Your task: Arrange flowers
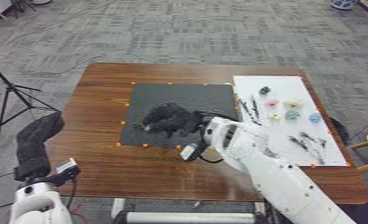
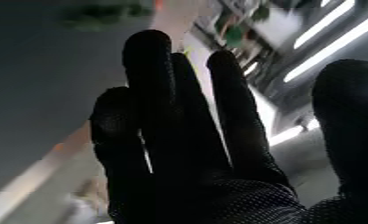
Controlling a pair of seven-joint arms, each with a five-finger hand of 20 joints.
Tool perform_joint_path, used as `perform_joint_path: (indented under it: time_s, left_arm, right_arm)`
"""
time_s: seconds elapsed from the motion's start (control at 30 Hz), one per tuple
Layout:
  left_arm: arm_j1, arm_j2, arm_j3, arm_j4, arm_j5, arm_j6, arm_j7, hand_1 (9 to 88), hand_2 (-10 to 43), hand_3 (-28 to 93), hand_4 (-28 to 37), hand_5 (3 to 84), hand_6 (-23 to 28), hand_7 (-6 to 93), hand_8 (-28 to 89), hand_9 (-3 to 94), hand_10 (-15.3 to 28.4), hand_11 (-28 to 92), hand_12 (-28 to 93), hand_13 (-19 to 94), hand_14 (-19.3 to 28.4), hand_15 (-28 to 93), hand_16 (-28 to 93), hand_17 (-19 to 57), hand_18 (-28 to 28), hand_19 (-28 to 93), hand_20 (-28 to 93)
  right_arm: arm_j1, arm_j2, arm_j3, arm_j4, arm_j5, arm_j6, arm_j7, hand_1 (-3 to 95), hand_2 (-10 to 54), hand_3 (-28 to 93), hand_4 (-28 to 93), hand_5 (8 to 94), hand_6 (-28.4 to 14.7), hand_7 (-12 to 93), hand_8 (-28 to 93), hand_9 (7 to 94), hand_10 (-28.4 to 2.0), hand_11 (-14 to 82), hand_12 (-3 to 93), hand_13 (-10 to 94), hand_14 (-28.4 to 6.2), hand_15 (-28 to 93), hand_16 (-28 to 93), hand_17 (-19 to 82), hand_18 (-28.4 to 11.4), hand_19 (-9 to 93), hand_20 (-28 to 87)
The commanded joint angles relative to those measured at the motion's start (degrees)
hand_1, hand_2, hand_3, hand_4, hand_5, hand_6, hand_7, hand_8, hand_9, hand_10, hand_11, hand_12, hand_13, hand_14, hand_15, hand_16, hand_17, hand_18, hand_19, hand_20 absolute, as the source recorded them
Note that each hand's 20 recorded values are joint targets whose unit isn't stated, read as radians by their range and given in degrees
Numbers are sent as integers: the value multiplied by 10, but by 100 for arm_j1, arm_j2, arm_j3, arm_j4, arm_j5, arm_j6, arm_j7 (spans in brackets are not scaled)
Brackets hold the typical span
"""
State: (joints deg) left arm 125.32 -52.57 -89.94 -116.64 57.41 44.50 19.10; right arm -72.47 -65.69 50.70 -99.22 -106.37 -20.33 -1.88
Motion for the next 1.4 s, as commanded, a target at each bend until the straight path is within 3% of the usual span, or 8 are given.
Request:
perform_joint_path:
  time_s: [0.03, 0.33, 0.37, 0.53, 0.7, 0.9, 1.13, 1.4]
  left_arm:
    - [58, -170, 55, -45, -106, -133, 35, 225, 68, 707, -283, 514, 15, 189, -91, 496, 129, 191, 117, 424, 170, 163, -29, -12, 120, 89, 138]
    - [79, -256, 155, -66, -69, -323, 20, 225, 69, 704, -283, 524, 16, 200, -91, 499, 132, 200, 121, 417, 166, 170, -10, -10, 124, 106, 146]
    - [501, -264, -81, -165, -237, -490, 282, 226, 69, 703, -283, 524, 16, 200, -92, 499, 132, 201, 121, 416, 166, 173, -8, -9, 124, 107, 147]
    - [489, -308, -90, -211, -201, -536, 211, 226, 67, 704, -283, 525, 17, 203, -92, 498, 132, 206, 124, 415, 170, 181, -3, -9, 125, 110, 149]
    - [396, -337, -48, -212, -172, -483, 150, 227, 65, 706, -283, 526, 17, 206, -92, 497, 132, 209, 127, 411, 172, 192, 1, -10, 128, 115, 152]
    - [140, -326, 76, -142, -70, -452, 25, 229, 62, 707, -283, 527, 17, 208, -93, 495, 132, 212, 129, 410, 171, 199, 2, -10, 131, 120, 155]
    - [-9, -322, 198, -91, -88, -253, 102, 231, 62, 707, -283, 533, 18, 212, -92, 497, 135, 219, 132, 410, 170, 205, 2, -7, 129, 121, 155]
    - [-31, -303, 243, -112, -123, -78, 201, 235, 61, 711, -283, 544, 20, 219, -94, 505, 136, 231, 134, 408, 168, 212, 2, 2, 124, 120, 158]
  right_arm:
    - [-95, 147, -107, 385, -1286, 374, 470, 223, 51, 651, -133, 483, -46, 120, -48, 475, -148, 52, 153, 634, -175, 561, 319, 338, -235, 770, 561]
    - [-64, -33, 123, 725, -1453, 261, 557, 224, 58, 648, -134, 478, -57, 106, -43, 463, -147, 54, 140, 651, -170, 567, 306, 352, -236, 788, 552]
    - [-77, -57, 147, 718, -1428, 189, 589, 224, 58, 648, -134, 478, -57, 106, -43, 464, -147, 54, 139, 651, -170, 567, 305, 352, -236, 788, 551]
    - [-132, -47, 105, 635, -1248, 92, 600, 224, 61, 644, -134, 479, -56, 108, -43, 472, -147, 58, 138, 652, -169, 568, 303, 352, -236, 791, 548]
    - [-219, -16, 61, 393, -1078, -144, 544, 223, 63, 643, -134, 483, -56, 108, -44, 476, -148, 58, 137, 650, -169, 568, 304, 350, -237, 792, 547]
    - [-375, -71, 105, 144, -665, -416, 568, 224, 65, 638, -136, 488, -55, 107, -46, 483, -149, 60, 137, 650, -170, 568, 304, 351, -237, 793, 547]
    - [-357, -238, 45, 183, -701, -462, 481, 225, 66, 637, -136, 479, -56, 101, -47, 471, -142, 56, 135, 649, -170, 567, 303, 349, -237, 793, 546]
    - [134, -361, -107, 281, -842, -164, 578, 224, 66, 636, -135, 485, -58, 99, -45, 476, -143, 60, 135, 653, -173, 569, 303, 350, -240, 794, 548]
